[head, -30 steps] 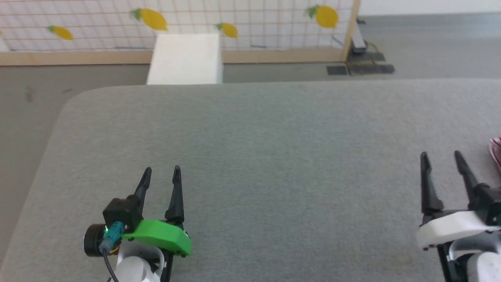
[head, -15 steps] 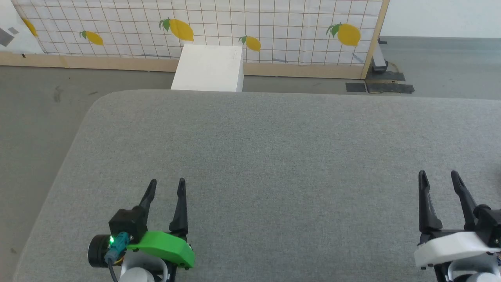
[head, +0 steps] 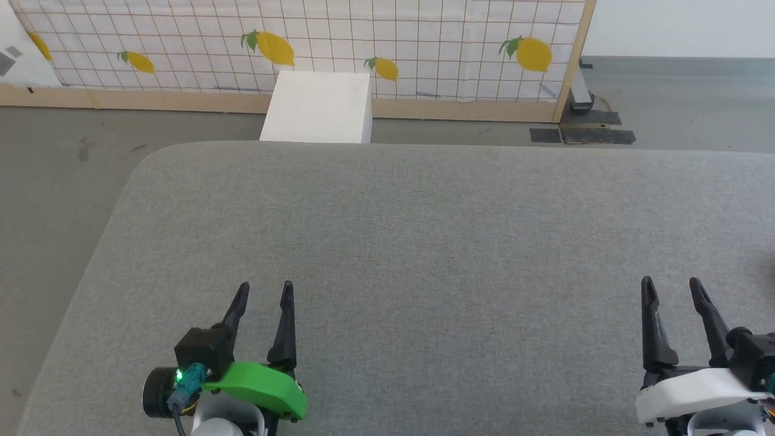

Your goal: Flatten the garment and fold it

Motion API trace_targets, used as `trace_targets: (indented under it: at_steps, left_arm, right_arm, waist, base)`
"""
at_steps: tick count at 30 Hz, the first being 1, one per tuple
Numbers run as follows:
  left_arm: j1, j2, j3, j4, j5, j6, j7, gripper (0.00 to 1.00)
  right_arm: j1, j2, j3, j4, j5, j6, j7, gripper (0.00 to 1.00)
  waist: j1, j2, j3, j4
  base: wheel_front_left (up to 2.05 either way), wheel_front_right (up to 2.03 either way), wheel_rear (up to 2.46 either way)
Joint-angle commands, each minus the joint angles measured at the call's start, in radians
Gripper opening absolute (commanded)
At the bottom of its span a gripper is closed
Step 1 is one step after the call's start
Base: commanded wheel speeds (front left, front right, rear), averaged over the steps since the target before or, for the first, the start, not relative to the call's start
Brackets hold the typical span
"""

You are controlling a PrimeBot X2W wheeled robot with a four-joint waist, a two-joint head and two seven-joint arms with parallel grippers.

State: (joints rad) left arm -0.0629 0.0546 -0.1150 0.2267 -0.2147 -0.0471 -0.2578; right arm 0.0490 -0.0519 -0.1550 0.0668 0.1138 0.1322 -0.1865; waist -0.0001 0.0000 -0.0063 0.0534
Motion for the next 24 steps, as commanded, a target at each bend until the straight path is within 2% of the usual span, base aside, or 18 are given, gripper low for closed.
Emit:
trace_targets:
  at_steps: [1,24]
  left_arm:
    - [0.0,0.0,0.001,0.0,0.0,0.0,0.001,0.0]
    - [0.007,0.0,0.013,-0.025,0.022,0.005,0.029,0.0]
  right_arm:
    - [0.0,0.0,0.0,0.0,0.0,0.0,0.001,0.0]
    - [-0.005,0.0,0.015,-0.007,-0.012,0.0,0.021,0.0]
  waist:
    - [0.0001,0.0,0.0,0.0]
    - [0.0001,0.0,0.0,-0.007]
  base:
    - [0.0,0.0,0.0]
    - [0.0,0.0,0.0]
